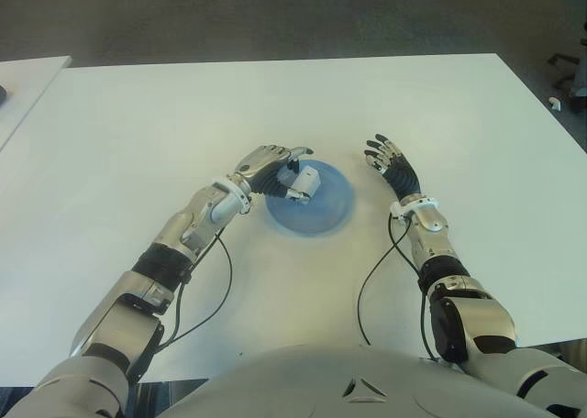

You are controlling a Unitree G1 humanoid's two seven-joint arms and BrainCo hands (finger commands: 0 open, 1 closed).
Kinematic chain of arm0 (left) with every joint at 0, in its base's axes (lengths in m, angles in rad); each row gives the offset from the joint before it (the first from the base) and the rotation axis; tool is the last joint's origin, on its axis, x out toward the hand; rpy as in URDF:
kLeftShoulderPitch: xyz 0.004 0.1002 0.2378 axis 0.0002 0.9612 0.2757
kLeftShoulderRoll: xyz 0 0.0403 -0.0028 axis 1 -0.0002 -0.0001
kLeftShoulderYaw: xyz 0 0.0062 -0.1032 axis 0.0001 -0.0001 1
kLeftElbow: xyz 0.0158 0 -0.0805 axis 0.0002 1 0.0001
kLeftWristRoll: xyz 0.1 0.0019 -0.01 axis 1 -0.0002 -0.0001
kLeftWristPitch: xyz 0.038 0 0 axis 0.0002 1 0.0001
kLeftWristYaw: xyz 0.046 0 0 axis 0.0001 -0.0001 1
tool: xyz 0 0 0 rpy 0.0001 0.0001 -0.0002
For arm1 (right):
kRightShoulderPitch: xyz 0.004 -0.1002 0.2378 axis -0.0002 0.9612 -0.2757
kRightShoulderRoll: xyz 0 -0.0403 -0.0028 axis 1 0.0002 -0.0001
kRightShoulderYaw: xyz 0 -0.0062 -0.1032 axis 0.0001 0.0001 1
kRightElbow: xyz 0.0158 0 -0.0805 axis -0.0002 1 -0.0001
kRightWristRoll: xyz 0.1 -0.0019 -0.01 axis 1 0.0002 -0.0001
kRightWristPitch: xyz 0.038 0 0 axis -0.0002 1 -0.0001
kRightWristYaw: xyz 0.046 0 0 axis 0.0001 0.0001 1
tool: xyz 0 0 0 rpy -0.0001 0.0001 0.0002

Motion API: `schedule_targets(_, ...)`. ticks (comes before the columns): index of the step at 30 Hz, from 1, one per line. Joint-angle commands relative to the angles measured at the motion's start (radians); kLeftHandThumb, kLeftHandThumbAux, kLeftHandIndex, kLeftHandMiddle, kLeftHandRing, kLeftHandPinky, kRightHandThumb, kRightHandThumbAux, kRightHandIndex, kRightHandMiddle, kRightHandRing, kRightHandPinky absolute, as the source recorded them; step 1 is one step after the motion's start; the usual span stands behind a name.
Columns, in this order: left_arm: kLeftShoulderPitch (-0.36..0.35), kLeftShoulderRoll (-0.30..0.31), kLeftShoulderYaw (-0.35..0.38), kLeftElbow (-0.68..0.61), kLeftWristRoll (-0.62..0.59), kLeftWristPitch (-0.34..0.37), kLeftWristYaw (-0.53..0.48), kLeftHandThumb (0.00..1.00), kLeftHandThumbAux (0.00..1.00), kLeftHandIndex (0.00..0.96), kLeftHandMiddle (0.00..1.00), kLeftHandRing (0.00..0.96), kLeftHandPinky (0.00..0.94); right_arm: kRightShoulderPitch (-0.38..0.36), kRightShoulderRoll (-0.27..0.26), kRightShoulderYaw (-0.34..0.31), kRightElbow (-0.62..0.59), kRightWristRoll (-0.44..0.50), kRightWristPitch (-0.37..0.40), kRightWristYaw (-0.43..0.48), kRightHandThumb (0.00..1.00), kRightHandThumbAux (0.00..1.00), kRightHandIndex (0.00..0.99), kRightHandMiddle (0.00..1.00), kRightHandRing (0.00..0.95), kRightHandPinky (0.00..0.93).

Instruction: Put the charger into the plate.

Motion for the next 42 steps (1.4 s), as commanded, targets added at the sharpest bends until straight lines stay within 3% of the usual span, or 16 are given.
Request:
schedule_targets(1,-0.009,0.015,0.007,-0.005,0.003,-0.005,-0.025,0.219,0.264,0.059,0.004,0.002,0.006,0.016,0.009,0.002,0.023,0.004,0.007,0.005,0.0,0.646,0.011,0.191,0.184,0.145)
schedule_targets(15,-0.021,0.03,0.018,-0.02,0.017,-0.02,-0.014,0.205,0.167,0.002,0.0,0.0,0.0,0.011,0.012,-0.004,0.046,0.016,-0.029,0.032,0.0,0.64,0.034,0.266,0.243,0.135)
schedule_targets(23,-0.02,0.022,0.039,-0.022,0.011,-0.014,0.005,0.197,0.182,0.0,0.0,0.0,0.0,0.009,0.012,-0.003,0.051,0.016,-0.033,0.033,0.0,0.639,0.034,0.265,0.241,0.138)
schedule_targets(30,-0.023,0.023,0.064,-0.019,-0.026,-0.007,-0.036,0.188,0.207,0.0,0.0,0.0,0.0,0.006,0.015,-0.004,0.054,0.017,-0.031,0.031,0.0,0.649,0.037,0.271,0.246,0.147)
schedule_targets(36,-0.023,-0.031,0.153,0.001,-0.256,0.02,-0.129,0.165,0.251,0.004,0.0,0.0,0.0,0.003,0.017,-0.004,0.057,0.017,-0.026,0.031,0.0,0.641,0.038,0.275,0.248,0.146)
schedule_targets(38,-0.039,-0.074,0.217,0.057,-0.397,0.024,-0.167,0.163,0.291,0.012,0.001,0.0,0.0,0.001,0.018,-0.005,0.06,0.018,-0.026,0.032,0.0,0.638,0.038,0.276,0.248,0.146)
schedule_targets(42,-0.127,-0.164,0.366,0.358,-0.622,-0.02,-0.217,0.163,0.457,0.025,0.017,0.0,0.005,-0.001,0.019,-0.005,0.064,0.017,-0.027,0.032,0.0,0.634,0.036,0.276,0.25,0.149)
